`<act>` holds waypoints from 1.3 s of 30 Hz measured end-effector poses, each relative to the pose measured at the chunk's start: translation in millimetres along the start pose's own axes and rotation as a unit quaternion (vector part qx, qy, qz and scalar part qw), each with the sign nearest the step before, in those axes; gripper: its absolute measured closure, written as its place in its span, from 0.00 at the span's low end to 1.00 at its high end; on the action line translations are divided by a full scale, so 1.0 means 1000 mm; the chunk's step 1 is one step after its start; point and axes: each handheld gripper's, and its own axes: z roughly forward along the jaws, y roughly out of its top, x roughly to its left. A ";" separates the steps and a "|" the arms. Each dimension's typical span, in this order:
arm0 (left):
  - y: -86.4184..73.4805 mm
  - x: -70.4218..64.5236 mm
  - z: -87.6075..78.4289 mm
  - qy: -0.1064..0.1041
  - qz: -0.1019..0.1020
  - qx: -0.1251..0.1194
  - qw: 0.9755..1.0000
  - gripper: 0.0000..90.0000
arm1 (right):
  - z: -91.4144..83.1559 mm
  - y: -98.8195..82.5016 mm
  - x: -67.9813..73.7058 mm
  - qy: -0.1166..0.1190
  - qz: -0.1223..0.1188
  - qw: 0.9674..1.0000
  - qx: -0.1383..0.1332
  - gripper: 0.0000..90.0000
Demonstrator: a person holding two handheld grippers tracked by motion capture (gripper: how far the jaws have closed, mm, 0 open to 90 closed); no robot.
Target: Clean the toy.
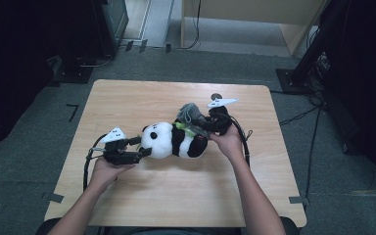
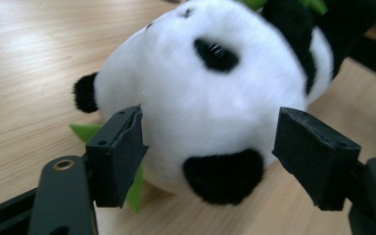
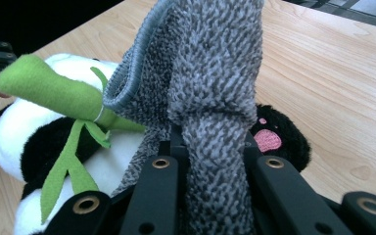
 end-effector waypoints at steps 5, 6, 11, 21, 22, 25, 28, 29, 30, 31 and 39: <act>0.009 0.006 0.008 -0.009 0.020 0.000 1.000 0.25 | 0.007 0.012 -0.006 -0.005 -0.004 1.000 0.028 0.88; 0.009 0.008 0.009 -0.017 0.020 -0.004 1.000 0.25 | 0.009 0.014 -0.007 -0.007 -0.005 0.999 0.034 0.88; 0.007 0.015 0.017 -0.040 0.012 -0.002 0.999 0.20 | 0.014 0.016 -0.012 -0.006 0.001 0.999 0.037 0.88; 0.002 0.015 0.038 -0.020 0.033 -0.029 0.999 0.14 | 0.020 0.013 -0.020 -0.004 0.029 0.999 0.030 0.88; 0.000 0.015 0.038 -0.014 0.031 -0.034 0.999 0.19 | 0.021 0.013 -0.021 -0.005 0.033 0.999 0.030 0.88; 0.001 0.012 0.036 0.007 0.030 -0.033 0.999 0.35 | 0.018 0.014 -0.021 -0.010 0.035 0.999 0.030 0.88; 0.004 0.006 0.032 0.020 0.036 -0.021 0.999 0.47 | 0.011 0.020 -0.016 -0.021 0.027 0.999 0.024 0.88; 0.005 0.006 0.031 0.019 0.032 -0.020 0.999 0.49 | 0.006 0.024 -0.014 -0.026 0.028 0.999 0.027 0.88; 0.006 0.005 0.029 0.018 0.029 -0.018 0.999 0.51 | 0.001 0.029 -0.011 -0.033 0.022 0.999 0.025 0.88; 0.007 0.004 0.028 0.017 0.024 -0.017 0.999 0.51 | -0.006 0.034 -0.008 -0.040 0.014 0.999 0.019 0.88; 0.013 -0.012 0.011 0.033 -0.004 -0.011 0.999 0.52 | -0.050 0.087 0.041 -0.030 -0.019 0.999 -0.032 0.88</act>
